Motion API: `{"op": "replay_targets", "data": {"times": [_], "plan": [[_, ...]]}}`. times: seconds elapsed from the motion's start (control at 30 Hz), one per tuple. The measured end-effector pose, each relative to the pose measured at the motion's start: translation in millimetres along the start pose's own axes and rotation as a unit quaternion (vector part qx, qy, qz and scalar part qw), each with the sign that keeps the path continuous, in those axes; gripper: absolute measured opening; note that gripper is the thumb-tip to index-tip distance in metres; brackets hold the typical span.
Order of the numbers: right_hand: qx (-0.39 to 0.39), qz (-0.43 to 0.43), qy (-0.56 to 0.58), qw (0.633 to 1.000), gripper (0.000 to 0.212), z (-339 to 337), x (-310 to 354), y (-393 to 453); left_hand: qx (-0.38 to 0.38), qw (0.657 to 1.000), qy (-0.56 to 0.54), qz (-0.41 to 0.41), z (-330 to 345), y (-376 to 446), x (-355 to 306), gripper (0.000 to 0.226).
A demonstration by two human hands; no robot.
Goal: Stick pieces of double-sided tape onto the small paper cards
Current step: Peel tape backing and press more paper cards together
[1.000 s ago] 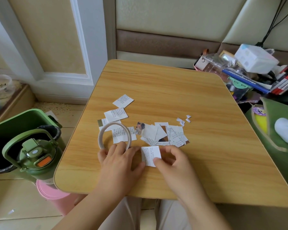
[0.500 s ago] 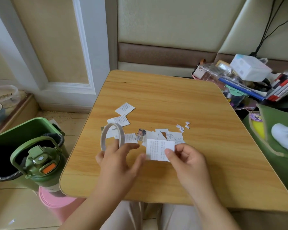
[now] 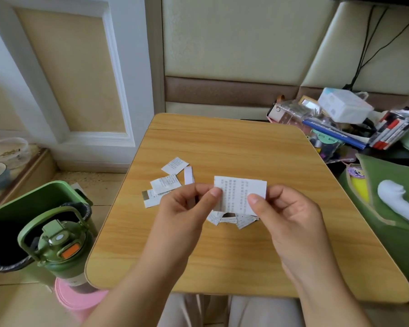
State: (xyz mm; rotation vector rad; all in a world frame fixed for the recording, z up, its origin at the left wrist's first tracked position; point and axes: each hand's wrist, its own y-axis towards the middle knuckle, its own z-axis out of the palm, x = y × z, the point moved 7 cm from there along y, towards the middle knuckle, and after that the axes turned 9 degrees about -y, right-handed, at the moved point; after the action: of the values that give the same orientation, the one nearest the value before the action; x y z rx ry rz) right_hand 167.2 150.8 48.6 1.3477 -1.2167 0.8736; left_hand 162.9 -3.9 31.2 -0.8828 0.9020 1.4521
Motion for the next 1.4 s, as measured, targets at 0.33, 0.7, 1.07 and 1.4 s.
{"op": "replay_targets", "data": {"times": [0.33, 0.7, 1.07, 1.4], "plan": [[-0.057, 0.008, 0.016, 0.998, 0.013, -11.8, 1.0, -5.8, -0.020, 1.000, 0.013, 0.018, 6.0, -8.6, -8.5, 0.022], [-0.069, -0.015, -0.020, 0.997, 0.005, -15.4, 4.5, -6.6, -0.025, 0.998, 0.061, 0.025, 2.8, -7.2, -10.0, 0.017], [-0.060, -0.015, 0.014, 0.998, 0.012, -13.5, 7.5, -5.0, -0.008, 0.999, 0.024, 0.025, 1.6, -0.7, -5.3, 0.019], [-0.027, 0.009, -0.025, 0.999, 0.020, -11.0, 6.7, 2.1, 0.016, 0.998, 0.056, 0.002, 0.3, 1.8, -2.3, 0.017]]}}
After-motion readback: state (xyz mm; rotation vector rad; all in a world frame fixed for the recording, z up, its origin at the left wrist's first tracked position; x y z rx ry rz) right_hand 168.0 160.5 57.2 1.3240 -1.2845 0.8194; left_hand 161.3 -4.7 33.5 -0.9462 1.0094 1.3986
